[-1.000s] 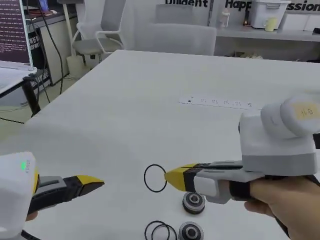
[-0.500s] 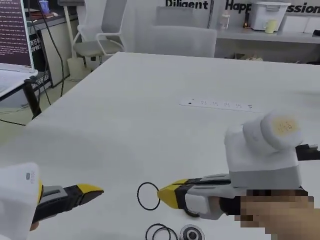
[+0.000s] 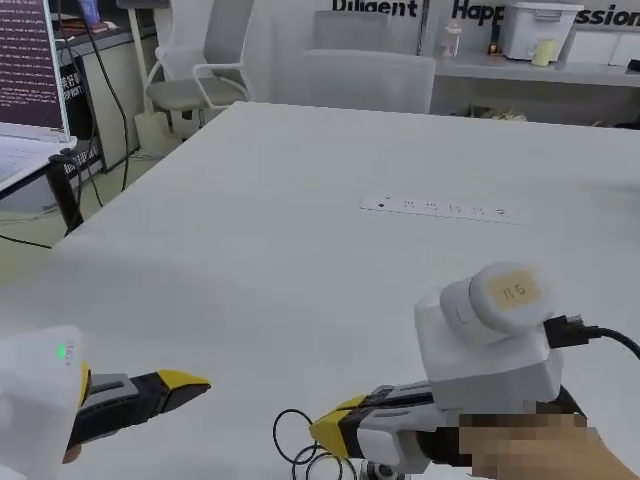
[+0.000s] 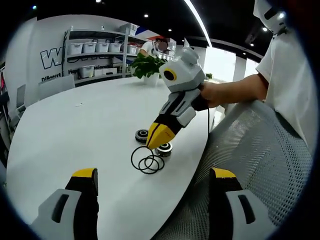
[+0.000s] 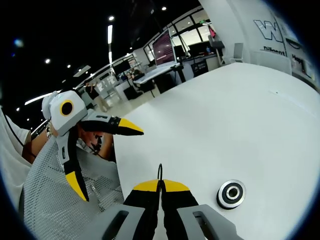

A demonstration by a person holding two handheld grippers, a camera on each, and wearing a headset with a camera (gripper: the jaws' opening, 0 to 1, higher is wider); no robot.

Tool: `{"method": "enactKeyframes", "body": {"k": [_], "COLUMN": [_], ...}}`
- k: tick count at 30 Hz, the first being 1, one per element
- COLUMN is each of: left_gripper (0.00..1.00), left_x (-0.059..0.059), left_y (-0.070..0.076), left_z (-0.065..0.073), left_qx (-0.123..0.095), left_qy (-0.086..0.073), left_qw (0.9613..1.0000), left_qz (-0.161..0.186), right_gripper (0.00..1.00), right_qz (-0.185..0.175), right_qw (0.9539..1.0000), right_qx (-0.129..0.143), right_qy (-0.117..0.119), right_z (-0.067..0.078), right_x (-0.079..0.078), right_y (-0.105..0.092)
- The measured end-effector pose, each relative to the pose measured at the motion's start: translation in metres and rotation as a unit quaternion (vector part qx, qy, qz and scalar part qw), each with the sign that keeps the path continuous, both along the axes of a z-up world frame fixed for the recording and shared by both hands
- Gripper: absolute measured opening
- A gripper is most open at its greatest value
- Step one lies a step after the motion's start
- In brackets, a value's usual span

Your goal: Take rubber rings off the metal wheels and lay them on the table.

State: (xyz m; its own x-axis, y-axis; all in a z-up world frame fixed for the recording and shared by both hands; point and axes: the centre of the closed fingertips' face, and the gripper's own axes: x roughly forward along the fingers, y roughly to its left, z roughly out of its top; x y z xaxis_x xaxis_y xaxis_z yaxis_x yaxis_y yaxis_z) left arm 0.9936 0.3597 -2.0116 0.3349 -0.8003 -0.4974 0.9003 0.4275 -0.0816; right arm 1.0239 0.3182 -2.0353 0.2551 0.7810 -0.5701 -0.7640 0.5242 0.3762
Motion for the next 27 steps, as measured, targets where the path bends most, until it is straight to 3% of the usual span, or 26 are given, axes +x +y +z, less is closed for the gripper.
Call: {"method": "enactKeyframes", "body": {"k": [8, 20, 27], "left_gripper": [0.91, 0.89, 0.88], "left_x": [-0.001, -0.003, -0.003], "left_y": [-0.001, -0.001, -0.001], "left_z": [-0.001, -0.003, -0.003], "left_qx": [0.0, 0.0, 0.0], "left_qy": [0.004, 0.011, 0.011], "left_qw": [1.0, 0.9999, 0.9999], "left_qz": [0.0, -0.001, -0.001], "right_gripper": [0.0, 0.0, 0.0], "right_qz": [0.0, 0.011, 0.004], "right_qw": [0.9999, 0.9982, 0.9984], "right_qx": [-0.016, -0.057, -0.055], "right_qy": [0.007, -0.015, -0.006], "right_z": [-0.013, -0.029, -0.031], "right_x": [-0.002, -0.005, -0.004], "right_y": [-0.002, -0.003, -0.005]}}
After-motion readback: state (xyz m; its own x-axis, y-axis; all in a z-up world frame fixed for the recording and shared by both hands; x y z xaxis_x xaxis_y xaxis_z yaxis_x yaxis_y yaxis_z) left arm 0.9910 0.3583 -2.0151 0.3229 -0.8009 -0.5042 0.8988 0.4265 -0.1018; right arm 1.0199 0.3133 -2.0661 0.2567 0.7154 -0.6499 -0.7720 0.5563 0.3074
